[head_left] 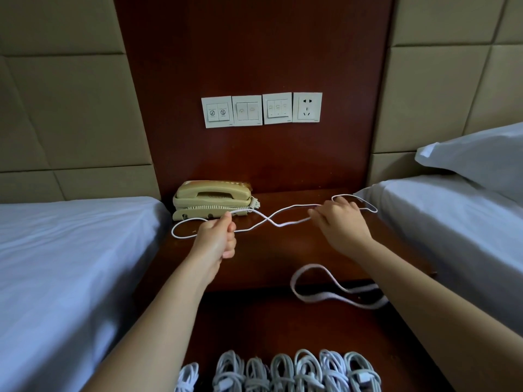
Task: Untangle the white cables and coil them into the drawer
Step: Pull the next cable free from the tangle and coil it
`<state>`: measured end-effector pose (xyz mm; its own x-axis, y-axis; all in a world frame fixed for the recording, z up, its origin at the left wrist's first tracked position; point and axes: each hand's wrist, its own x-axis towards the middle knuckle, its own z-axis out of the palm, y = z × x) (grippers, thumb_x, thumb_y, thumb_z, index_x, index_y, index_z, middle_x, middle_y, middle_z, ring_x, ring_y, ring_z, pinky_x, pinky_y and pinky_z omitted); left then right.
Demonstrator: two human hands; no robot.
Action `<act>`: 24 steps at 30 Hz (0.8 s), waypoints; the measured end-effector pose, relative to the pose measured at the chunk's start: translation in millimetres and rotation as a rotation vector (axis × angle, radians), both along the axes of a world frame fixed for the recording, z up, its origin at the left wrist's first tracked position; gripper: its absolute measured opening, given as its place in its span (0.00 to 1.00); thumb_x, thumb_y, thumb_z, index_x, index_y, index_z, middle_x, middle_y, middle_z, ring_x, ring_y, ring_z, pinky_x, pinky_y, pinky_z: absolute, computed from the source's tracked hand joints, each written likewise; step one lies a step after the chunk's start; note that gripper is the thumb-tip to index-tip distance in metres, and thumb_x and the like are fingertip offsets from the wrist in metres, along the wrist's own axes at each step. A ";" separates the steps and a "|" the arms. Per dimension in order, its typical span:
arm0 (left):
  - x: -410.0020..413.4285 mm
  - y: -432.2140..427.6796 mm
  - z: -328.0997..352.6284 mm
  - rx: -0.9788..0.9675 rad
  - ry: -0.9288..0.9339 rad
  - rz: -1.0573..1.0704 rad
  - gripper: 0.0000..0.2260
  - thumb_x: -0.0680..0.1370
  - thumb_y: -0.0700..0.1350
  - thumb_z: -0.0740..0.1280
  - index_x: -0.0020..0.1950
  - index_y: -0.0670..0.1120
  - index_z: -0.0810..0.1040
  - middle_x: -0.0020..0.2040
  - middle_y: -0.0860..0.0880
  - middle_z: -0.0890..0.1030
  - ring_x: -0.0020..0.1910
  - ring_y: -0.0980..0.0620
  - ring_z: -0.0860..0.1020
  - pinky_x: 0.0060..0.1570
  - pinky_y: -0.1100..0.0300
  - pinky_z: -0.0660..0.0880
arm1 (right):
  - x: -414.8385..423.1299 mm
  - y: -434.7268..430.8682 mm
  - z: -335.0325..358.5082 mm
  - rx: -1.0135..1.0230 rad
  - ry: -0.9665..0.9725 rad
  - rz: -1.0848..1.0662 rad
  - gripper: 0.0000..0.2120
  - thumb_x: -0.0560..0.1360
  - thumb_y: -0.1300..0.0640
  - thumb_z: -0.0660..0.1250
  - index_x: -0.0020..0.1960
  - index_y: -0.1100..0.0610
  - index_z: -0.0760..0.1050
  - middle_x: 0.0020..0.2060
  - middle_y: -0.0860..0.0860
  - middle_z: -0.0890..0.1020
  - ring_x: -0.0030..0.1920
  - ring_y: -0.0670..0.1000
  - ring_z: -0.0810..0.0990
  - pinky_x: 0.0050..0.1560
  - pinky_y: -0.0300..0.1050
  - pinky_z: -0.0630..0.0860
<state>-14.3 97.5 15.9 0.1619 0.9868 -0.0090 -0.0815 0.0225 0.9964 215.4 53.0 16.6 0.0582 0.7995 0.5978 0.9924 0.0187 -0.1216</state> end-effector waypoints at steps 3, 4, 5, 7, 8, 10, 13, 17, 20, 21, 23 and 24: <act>9.3 -7.0 1.3 0.015 0.005 -0.043 0.19 0.83 0.49 0.54 0.33 0.44 0.64 0.20 0.55 0.60 0.17 0.58 0.57 0.17 0.66 0.56 | -7.6 2.7 -6.9 -0.062 -0.097 -0.046 0.17 0.81 0.48 0.51 0.61 0.51 0.75 0.53 0.50 0.78 0.57 0.55 0.70 0.54 0.49 0.61; 12.9 -8.9 1.5 0.018 0.007 -0.048 0.19 0.83 0.49 0.54 0.33 0.44 0.64 0.20 0.55 0.59 0.17 0.58 0.57 0.17 0.66 0.56 | -9.3 3.4 -9.1 -0.071 -0.110 -0.044 0.17 0.82 0.48 0.51 0.63 0.50 0.73 0.55 0.50 0.77 0.58 0.55 0.69 0.56 0.49 0.60; 16.1 -10.5 1.5 0.019 0.012 -0.052 0.18 0.83 0.49 0.54 0.33 0.45 0.64 0.20 0.55 0.59 0.17 0.58 0.57 0.17 0.66 0.56 | -11.1 3.7 -11.1 -0.082 -0.122 -0.037 0.17 0.82 0.48 0.50 0.65 0.49 0.72 0.57 0.49 0.76 0.59 0.54 0.69 0.58 0.49 0.59; 21.1 -13.3 1.3 0.016 0.027 -0.057 0.18 0.83 0.48 0.54 0.33 0.45 0.64 0.19 0.55 0.59 0.17 0.58 0.57 0.18 0.66 0.55 | -15.8 5.5 -14.0 -0.127 -0.135 0.006 0.17 0.81 0.49 0.52 0.68 0.48 0.68 0.61 0.49 0.74 0.63 0.53 0.68 0.63 0.48 0.56; 23.4 -14.2 1.3 0.014 0.028 -0.060 0.18 0.83 0.48 0.54 0.33 0.45 0.64 0.19 0.55 0.59 0.17 0.58 0.57 0.18 0.66 0.55 | -19.0 7.5 -15.0 -0.160 -0.102 0.054 0.18 0.81 0.51 0.53 0.69 0.49 0.68 0.63 0.49 0.73 0.65 0.53 0.67 0.65 0.48 0.56; 27.4 -15.4 1.6 0.014 0.023 -0.069 0.18 0.83 0.48 0.54 0.33 0.45 0.64 0.19 0.55 0.59 0.17 0.58 0.57 0.18 0.67 0.54 | -30.7 8.6 -11.2 -0.215 0.110 0.227 0.18 0.80 0.56 0.58 0.69 0.53 0.69 0.63 0.51 0.74 0.66 0.54 0.68 0.66 0.48 0.60; 31.6 -16.6 3.2 0.015 0.012 -0.070 0.19 0.83 0.48 0.54 0.33 0.44 0.64 0.19 0.55 0.59 0.16 0.58 0.57 0.18 0.67 0.54 | -50.4 2.7 1.4 -0.359 0.660 0.493 0.13 0.79 0.61 0.58 0.60 0.62 0.76 0.57 0.56 0.79 0.60 0.52 0.75 0.58 0.37 0.68; 30.3 -17.6 4.9 0.008 -0.012 -0.073 0.19 0.83 0.48 0.54 0.33 0.45 0.63 0.18 0.56 0.58 0.16 0.58 0.56 0.18 0.67 0.54 | -59.2 -1.6 2.5 -0.349 0.803 0.563 0.15 0.80 0.56 0.57 0.49 0.64 0.79 0.49 0.65 0.80 0.51 0.60 0.77 0.58 0.50 0.71; 29.0 -20.0 5.5 -0.003 -0.009 -0.117 0.19 0.83 0.49 0.54 0.33 0.44 0.64 0.19 0.55 0.58 0.16 0.58 0.56 0.17 0.67 0.54 | -58.0 0.8 1.6 -0.189 0.840 0.524 0.15 0.79 0.60 0.56 0.39 0.63 0.77 0.41 0.60 0.84 0.46 0.60 0.80 0.53 0.53 0.73; 29.7 -21.8 5.8 -0.007 -0.005 -0.148 0.19 0.83 0.50 0.54 0.33 0.44 0.63 0.20 0.55 0.58 0.17 0.58 0.56 0.17 0.67 0.54 | -57.7 1.4 2.9 -0.142 0.877 0.519 0.15 0.78 0.60 0.56 0.37 0.59 0.76 0.38 0.55 0.84 0.45 0.56 0.81 0.53 0.50 0.74; 32.6 -26.1 7.0 -0.021 0.001 -0.224 0.20 0.83 0.50 0.53 0.33 0.44 0.63 0.21 0.54 0.57 0.17 0.58 0.55 0.18 0.67 0.54 | -58.5 2.5 5.4 -0.068 0.954 0.524 0.15 0.77 0.59 0.55 0.34 0.55 0.72 0.32 0.51 0.83 0.39 0.53 0.81 0.48 0.50 0.75; 34.2 -28.4 8.2 -0.029 0.000 -0.259 0.20 0.83 0.51 0.52 0.32 0.44 0.63 0.21 0.54 0.57 0.17 0.58 0.55 0.18 0.67 0.54 | -59.1 2.4 6.4 -0.026 0.979 0.530 0.16 0.79 0.60 0.55 0.33 0.56 0.70 0.28 0.50 0.80 0.33 0.51 0.79 0.42 0.50 0.74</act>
<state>19.8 69.1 24.1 0.4096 0.9115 -0.0368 -0.0690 0.0712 0.9951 156.3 55.5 23.0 0.1431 0.8744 0.4635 0.3350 0.3979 -0.8541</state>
